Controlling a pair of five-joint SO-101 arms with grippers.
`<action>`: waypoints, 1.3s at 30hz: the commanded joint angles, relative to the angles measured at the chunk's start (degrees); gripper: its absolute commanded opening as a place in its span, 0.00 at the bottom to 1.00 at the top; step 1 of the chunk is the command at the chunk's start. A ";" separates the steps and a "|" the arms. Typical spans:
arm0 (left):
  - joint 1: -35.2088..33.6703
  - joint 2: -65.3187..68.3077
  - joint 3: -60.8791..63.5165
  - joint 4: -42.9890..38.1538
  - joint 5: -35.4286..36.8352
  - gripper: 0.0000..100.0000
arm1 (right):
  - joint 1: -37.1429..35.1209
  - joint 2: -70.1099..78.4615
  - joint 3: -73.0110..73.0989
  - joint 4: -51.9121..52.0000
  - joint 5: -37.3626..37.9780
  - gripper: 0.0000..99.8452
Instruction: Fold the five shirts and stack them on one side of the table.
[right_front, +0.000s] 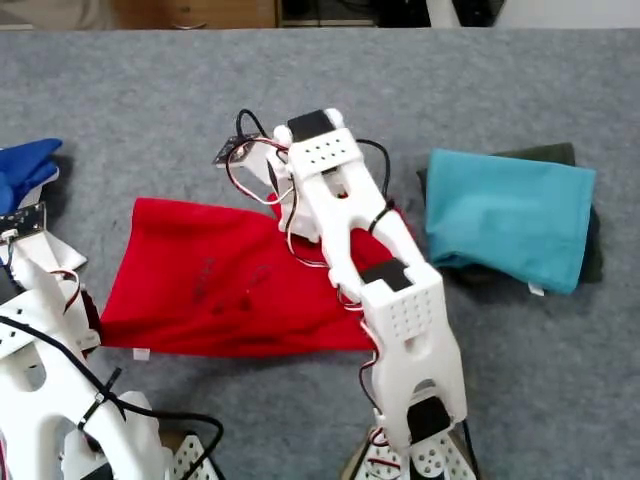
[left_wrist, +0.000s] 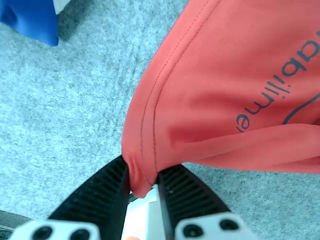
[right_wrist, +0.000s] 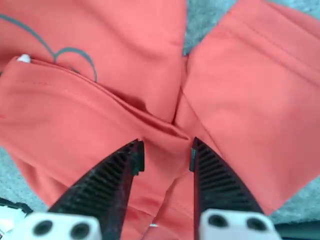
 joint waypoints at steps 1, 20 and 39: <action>0.70 -0.31 -2.29 0.09 -0.35 0.02 | -0.92 -3.56 1.63 -2.55 -0.26 0.16; 0.53 -0.31 -2.29 0.35 -0.35 0.02 | -0.66 -4.00 1.80 -3.25 -0.35 0.04; 0.35 -0.31 -2.29 0.35 -0.35 0.02 | -1.19 -3.74 -4.79 3.16 -0.62 0.19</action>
